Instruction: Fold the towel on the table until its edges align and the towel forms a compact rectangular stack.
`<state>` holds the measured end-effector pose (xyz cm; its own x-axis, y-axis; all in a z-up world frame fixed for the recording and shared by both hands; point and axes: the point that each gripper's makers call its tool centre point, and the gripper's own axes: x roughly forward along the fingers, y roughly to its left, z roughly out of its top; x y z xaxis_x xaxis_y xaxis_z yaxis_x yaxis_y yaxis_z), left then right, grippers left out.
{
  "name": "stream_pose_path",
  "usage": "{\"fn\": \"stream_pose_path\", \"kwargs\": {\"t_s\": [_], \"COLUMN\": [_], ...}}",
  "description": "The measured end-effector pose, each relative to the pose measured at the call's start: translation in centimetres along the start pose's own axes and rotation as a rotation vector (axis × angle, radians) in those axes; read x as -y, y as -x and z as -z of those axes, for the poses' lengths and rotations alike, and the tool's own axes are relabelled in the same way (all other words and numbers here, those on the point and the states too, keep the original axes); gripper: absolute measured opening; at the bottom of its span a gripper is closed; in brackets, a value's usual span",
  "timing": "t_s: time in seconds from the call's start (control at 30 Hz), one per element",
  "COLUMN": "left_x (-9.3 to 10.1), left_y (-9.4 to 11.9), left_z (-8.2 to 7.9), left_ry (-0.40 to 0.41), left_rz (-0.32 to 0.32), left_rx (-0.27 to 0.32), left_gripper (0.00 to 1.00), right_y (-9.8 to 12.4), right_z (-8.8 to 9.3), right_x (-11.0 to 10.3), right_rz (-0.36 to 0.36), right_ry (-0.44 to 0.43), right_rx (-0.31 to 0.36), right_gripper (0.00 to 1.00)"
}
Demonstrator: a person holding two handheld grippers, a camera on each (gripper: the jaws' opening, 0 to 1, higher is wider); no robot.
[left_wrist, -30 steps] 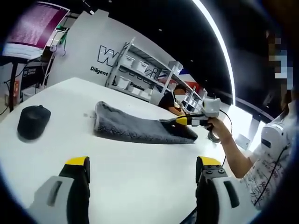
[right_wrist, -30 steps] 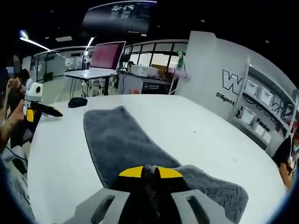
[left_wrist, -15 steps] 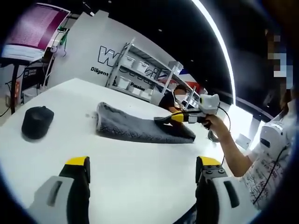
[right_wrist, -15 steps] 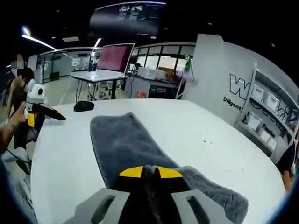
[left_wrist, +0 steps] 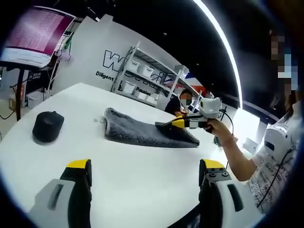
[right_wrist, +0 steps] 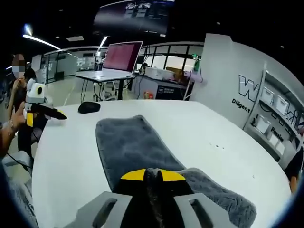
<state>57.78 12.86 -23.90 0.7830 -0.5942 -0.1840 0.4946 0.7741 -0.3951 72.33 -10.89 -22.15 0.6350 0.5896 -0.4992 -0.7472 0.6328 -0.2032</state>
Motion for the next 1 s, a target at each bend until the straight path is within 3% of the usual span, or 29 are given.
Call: {"fn": "stream_pose_path", "kwargs": {"t_s": [0.57,1.0], "left_x": [-0.5,-0.7], "left_y": [1.6,2.4], "left_z": [-0.7,-0.5], "left_ry": [0.01,0.007], "left_rz": [-0.02,-0.033], "left_rx": [0.039,0.032], "left_gripper": [0.98,0.98], "right_y": [-1.4,-2.7], "right_z": [-1.0,-1.6], "right_x": [-1.1,-2.0], "right_rz": [-0.015,-0.025], "right_ry": [-0.006,-0.009], "right_rx": [0.013,0.016], "right_gripper": [0.1,0.1]}}
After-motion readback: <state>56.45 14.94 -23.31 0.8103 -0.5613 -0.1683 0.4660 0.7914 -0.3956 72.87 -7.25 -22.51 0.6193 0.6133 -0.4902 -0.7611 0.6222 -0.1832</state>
